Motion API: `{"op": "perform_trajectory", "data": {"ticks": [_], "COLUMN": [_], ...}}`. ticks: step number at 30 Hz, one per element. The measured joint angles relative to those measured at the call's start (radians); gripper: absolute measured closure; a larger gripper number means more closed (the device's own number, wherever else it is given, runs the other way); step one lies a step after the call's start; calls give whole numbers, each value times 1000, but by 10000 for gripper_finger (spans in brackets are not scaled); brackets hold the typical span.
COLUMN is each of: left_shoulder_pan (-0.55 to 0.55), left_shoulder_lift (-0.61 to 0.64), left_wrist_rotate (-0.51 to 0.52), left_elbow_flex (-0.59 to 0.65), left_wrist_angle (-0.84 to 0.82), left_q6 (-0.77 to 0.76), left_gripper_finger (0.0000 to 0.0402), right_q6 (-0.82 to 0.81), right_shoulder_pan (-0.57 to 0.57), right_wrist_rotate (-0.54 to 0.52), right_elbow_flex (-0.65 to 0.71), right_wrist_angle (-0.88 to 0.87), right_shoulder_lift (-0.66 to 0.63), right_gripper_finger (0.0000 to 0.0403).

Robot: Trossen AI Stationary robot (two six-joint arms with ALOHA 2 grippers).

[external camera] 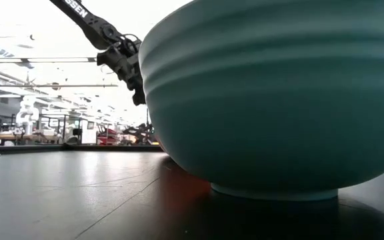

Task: Nest bowls inside each other
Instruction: Stack the black bowl on the pink bowl

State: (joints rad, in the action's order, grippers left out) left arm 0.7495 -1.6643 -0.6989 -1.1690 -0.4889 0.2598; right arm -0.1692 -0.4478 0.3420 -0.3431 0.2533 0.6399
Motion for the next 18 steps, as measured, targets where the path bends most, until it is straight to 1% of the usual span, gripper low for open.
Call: {"op": "perform_trajectory", "data": {"ticks": [2, 4, 9, 12, 18], "left_shoulder_pan": [4, 7, 13, 7, -35], "left_shoulder_lift": [-27, -53, -100, -105, -104], "left_wrist_rotate": [29, 56, 103, 143, 156], "left_elbow_flex": [0, 0, 0, -11, -75], "left_wrist_angle": [-6, -14, -41, -59, -104], "left_q6": [1, -5, -9, -11, -11], "left_gripper_finger": [99, 93, 92, 92, 92], "right_q6": [-3, -12, -45, -54, -55], "right_shoulder_pan": [5, 10, 12, 12, 12], "right_wrist_rotate": [0, 0, 0, 0, 0], "right_elbow_flex": [0, 0, 0, 0, 0], "right_wrist_angle": [8, 12, 12, 13, 17], "right_shoulder_lift": [0, 0, 0, 0, 0], "right_gripper_finger": [188, 188, 188, 188, 188]}}
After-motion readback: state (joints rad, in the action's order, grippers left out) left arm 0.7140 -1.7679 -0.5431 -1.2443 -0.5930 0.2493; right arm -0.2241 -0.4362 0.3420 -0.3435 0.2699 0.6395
